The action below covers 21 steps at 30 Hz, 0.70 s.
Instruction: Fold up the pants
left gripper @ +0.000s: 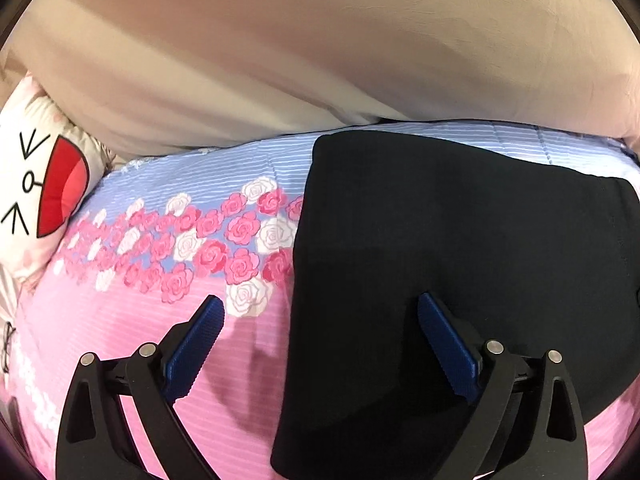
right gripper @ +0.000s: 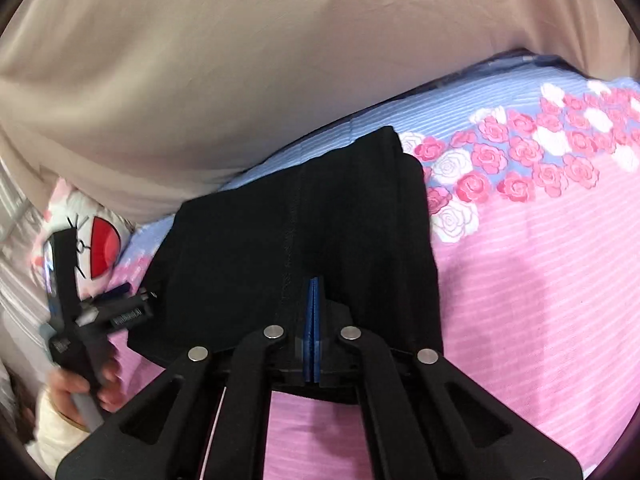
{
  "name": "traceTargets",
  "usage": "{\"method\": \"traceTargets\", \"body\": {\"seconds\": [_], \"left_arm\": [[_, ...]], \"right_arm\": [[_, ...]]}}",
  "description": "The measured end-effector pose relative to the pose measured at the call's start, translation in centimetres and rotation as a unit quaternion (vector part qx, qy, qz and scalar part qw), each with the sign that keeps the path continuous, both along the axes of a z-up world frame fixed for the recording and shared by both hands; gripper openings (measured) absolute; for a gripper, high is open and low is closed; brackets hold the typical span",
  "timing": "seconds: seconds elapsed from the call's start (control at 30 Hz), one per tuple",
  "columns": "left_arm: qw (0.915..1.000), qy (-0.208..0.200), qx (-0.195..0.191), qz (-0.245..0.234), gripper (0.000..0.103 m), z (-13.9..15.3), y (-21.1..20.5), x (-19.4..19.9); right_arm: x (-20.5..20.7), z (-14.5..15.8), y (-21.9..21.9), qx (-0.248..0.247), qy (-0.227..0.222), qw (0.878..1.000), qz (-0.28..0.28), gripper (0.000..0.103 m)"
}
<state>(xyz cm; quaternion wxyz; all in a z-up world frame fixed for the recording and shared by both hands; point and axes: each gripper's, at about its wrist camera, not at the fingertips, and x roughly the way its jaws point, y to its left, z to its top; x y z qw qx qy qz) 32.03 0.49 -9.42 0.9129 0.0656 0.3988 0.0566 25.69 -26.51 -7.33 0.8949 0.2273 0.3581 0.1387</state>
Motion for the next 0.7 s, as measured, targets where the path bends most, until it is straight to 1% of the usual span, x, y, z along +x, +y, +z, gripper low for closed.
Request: {"method": "traceTargets", "body": {"seconds": [0.1,0.17,0.27,0.3,0.33,0.5,0.6,0.7], "left_arm": [[1.0,-0.002,0.002,0.002,0.096,0.3,0.1,-0.3],[1.0,-0.001,0.006,0.002,0.094,0.9,0.1,-1.2],[1.0,-0.005,0.008,-0.001,0.093,2.1,0.2,-3.3],[0.9999,-0.008,0.009,-0.002,0.093,2.5,0.2,-4.0],[0.9998,-0.014,0.009,-0.005,0.093,3.1,0.1,-5.2],[0.998,-0.05,0.006,-0.037,0.093,5.5,-0.9,-11.0],[0.9968,-0.063,-0.002,-0.05,0.093,6.3,-1.4,-13.8],[0.9969,-0.057,-0.009,-0.054,0.094,6.2,-1.4,-14.9]], "right_arm": [[-0.1,0.0,0.1,0.012,0.001,1.0,-0.011,0.0],[-1.1,0.8,-0.5,0.008,0.002,1.0,-0.029,0.0],[-3.3,2.3,-0.9,-0.028,0.0,0.998,-0.06,0.0],[-4.5,3.2,-0.7,-0.049,-0.003,0.996,-0.069,0.004],[-5.5,4.0,-0.4,-0.064,-0.01,0.995,-0.076,0.006],[-10.4,6.8,1.0,-0.106,-0.047,0.989,-0.088,0.006],[-11.8,7.0,1.6,-0.125,-0.05,0.986,-0.094,0.006],[-11.3,6.2,1.7,-0.132,-0.036,0.987,-0.089,0.006]]}}
